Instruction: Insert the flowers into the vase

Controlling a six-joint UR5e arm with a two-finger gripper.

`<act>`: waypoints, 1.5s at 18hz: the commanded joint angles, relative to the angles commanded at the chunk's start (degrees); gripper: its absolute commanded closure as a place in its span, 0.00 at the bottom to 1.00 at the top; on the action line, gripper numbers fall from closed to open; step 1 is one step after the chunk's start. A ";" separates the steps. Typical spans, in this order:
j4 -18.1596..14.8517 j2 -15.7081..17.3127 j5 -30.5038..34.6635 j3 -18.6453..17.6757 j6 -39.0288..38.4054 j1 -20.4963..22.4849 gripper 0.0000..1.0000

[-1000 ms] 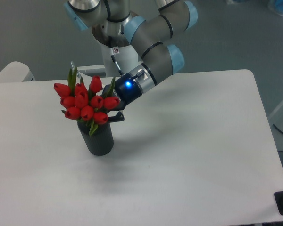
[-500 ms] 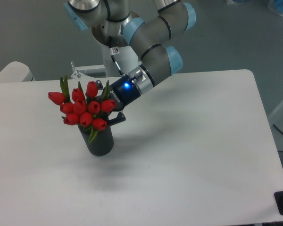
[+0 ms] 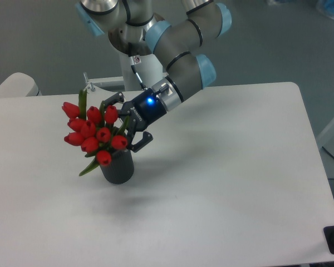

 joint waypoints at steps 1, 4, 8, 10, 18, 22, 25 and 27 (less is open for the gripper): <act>0.00 0.00 0.00 0.00 0.09 0.17 0.01; 0.00 0.17 0.09 0.09 0.00 1.58 0.00; -0.09 0.70 2.89 0.17 0.09 4.04 0.00; -0.09 0.88 4.04 0.35 0.17 4.83 0.00; -0.17 0.97 4.40 2.54 -0.52 8.87 0.00; -0.26 -0.87 5.18 8.33 -1.93 8.61 0.00; -0.18 -6.93 14.38 15.97 -2.20 10.01 0.00; -0.26 -8.87 20.89 19.84 -2.46 10.72 0.00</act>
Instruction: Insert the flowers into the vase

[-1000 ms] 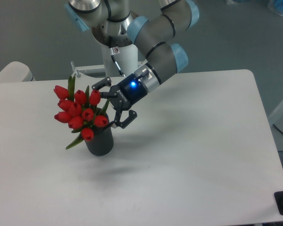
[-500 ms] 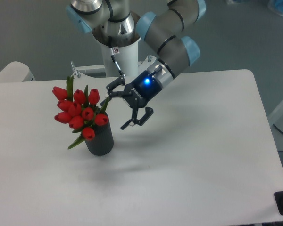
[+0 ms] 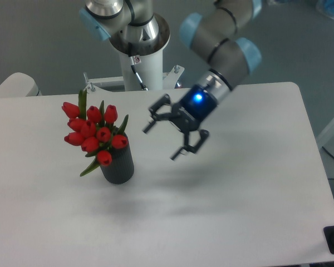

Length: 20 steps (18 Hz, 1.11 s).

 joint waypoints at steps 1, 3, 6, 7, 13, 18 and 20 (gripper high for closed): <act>0.00 -0.88 3.08 1.59 0.00 0.00 0.00; 0.09 -2.38 8.79 4.40 0.09 0.00 0.00; 0.09 -3.61 15.91 7.48 0.09 -0.70 0.00; 0.00 -4.05 18.72 8.62 0.09 -0.88 0.00; -1.14 -7.82 37.36 17.23 0.17 -7.46 0.00; -1.14 -11.51 47.29 20.23 1.32 -10.19 0.00; -2.10 -13.10 49.68 22.51 1.23 -11.50 0.00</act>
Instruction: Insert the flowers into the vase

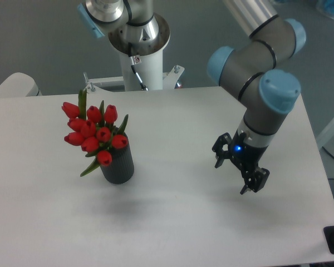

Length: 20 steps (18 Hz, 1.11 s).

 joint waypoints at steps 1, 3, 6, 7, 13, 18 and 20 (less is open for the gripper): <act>-1.31 -0.62 1.40 0.88 0.00 -0.44 0.00; -3.34 -2.02 4.48 2.99 0.09 -0.97 0.00; -3.79 -4.13 5.28 5.19 0.26 -2.12 0.00; -3.87 -4.40 5.81 5.20 0.70 -2.20 0.00; -3.70 -5.28 7.13 4.67 1.76 -2.47 0.00; -3.61 -5.72 7.31 4.58 1.84 -2.73 0.00; -3.52 -5.72 7.31 4.58 1.84 -2.73 0.00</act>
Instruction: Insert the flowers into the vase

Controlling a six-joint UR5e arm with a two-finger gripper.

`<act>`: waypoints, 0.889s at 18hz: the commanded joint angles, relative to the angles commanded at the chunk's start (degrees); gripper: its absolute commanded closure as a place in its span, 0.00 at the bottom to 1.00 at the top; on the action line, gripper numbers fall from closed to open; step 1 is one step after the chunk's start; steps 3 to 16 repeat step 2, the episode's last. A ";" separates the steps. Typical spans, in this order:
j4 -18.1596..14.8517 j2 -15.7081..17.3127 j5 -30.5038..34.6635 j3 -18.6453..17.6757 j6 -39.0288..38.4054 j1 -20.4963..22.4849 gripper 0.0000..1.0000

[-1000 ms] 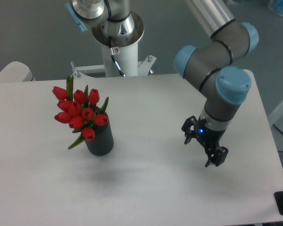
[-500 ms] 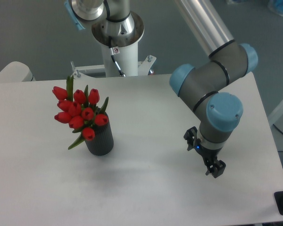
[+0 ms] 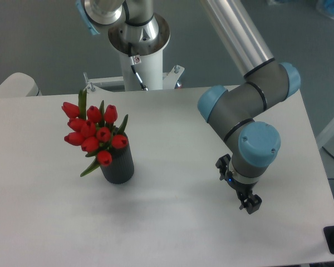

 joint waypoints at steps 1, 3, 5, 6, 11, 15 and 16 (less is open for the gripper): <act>0.09 0.00 0.00 -0.09 0.00 0.00 0.00; 0.09 0.00 0.00 -0.09 0.00 0.00 0.00; 0.09 0.00 0.00 -0.09 0.00 0.00 0.00; 0.09 0.00 0.00 -0.09 0.00 0.00 0.00; 0.09 0.00 0.00 -0.09 0.00 0.00 0.00; 0.09 0.00 0.00 -0.09 0.00 0.00 0.00; 0.09 0.00 0.00 -0.09 0.00 0.00 0.00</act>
